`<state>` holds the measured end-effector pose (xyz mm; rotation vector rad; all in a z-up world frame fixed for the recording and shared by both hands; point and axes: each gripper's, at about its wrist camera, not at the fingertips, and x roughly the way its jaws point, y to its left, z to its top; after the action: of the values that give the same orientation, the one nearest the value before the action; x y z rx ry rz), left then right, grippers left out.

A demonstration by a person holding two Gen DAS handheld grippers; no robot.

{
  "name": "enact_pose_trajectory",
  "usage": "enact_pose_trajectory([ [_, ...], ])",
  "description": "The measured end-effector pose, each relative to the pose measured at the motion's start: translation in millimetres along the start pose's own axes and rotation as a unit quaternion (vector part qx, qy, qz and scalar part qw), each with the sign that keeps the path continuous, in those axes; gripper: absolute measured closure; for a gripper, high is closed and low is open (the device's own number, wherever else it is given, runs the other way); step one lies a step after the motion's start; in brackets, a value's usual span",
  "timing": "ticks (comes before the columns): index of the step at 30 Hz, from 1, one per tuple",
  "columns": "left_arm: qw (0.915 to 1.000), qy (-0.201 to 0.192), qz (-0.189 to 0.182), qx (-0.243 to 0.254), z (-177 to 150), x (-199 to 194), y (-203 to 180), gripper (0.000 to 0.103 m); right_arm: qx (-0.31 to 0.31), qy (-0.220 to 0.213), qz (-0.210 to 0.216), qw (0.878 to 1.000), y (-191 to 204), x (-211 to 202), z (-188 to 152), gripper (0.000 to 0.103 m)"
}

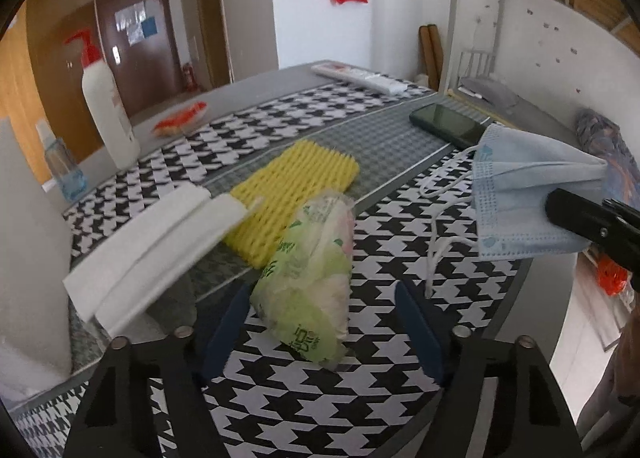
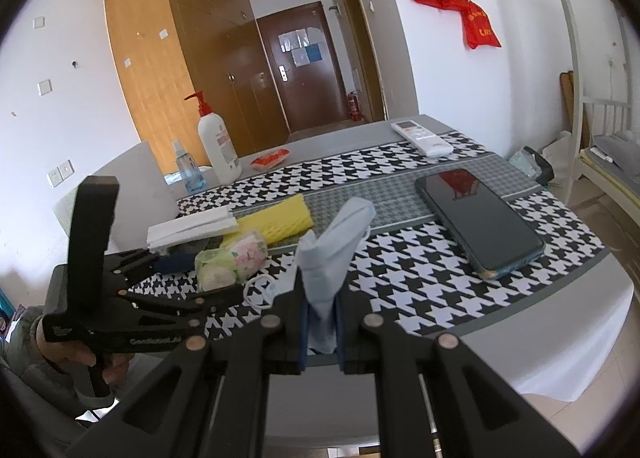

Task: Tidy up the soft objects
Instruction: 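Grasp the green-wrapped packet with the left gripper while the right gripper holds the mask, then lift the green packet with the left gripper toward the foam box while the right carries the mask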

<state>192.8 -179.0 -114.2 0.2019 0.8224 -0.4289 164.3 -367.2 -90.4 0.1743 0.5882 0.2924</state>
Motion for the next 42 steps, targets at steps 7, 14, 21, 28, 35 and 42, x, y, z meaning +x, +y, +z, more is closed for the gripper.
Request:
enact_pose_trajectory([
  [7,0.9999,0.017,0.0,0.0,0.6,6.8,-0.2,0.046,0.0,0.003,0.002,1.0,0.4,2.2,-0.5,0.089],
  [14,0.9998,0.013,0.008,0.008,2.4,8.3,-2.5,0.062,0.001,0.003,0.001,1.0,1.4,0.8,-1.6,0.089],
  [21,0.9999,-0.005,0.009,0.011,1.6,-3.8,-1.5,0.068,-0.004,-0.005,0.001,1.0,5.0,-4.5,-0.4,0.089],
  [28,0.9991,-0.04,0.005,0.012,1.9,-32.5,1.6,0.068,-0.018,-0.015,0.004,1.0,18.1,-8.9,6.8,0.089],
  [35,0.9973,-0.07,0.022,0.003,0.6,-57.4,11.6,0.068,-0.034,-0.027,0.006,0.999,36.0,-10.2,14.3,0.089],
  [42,0.9942,-0.103,0.03,-0.001,0.2,-80.5,23.9,0.068,-0.043,-0.037,0.01,0.998,51.7,-12.0,23.9,0.089],
])
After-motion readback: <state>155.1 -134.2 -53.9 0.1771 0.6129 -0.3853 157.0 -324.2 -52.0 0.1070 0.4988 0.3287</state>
